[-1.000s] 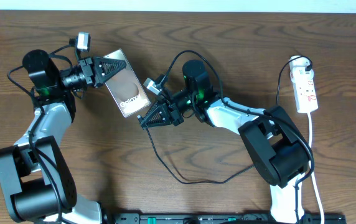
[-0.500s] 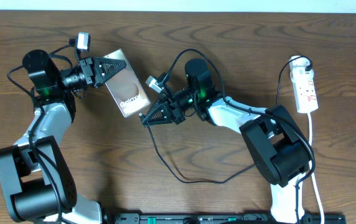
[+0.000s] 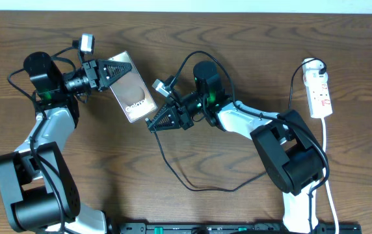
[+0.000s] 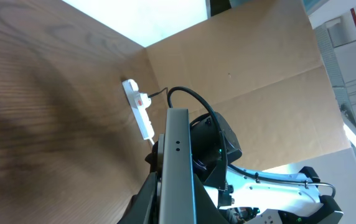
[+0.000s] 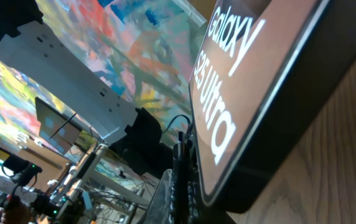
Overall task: Plug charger to phone and switch on socket
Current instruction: 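Push the connector into the phone's bottom port with the right gripper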
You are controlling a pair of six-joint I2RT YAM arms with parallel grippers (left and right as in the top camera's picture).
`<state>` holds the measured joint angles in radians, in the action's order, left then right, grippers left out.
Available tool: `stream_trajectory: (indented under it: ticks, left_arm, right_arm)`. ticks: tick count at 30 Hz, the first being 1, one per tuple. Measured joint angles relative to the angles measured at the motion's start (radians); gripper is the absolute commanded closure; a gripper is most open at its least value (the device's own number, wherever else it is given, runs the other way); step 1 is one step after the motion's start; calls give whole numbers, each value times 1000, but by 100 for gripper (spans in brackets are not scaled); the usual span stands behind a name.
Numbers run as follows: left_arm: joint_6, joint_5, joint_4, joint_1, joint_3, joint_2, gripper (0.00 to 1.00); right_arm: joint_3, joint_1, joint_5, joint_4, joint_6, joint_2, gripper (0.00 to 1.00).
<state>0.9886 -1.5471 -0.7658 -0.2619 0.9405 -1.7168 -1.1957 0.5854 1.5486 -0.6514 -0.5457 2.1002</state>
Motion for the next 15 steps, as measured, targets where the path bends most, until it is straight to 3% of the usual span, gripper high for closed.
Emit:
stream_trajectory:
  ticks: [15]
  left_arm:
    - [-2, 0, 0, 0, 0, 0, 93]
  right_arm:
    - [0, 0, -13, 0, -32, 0, 99]
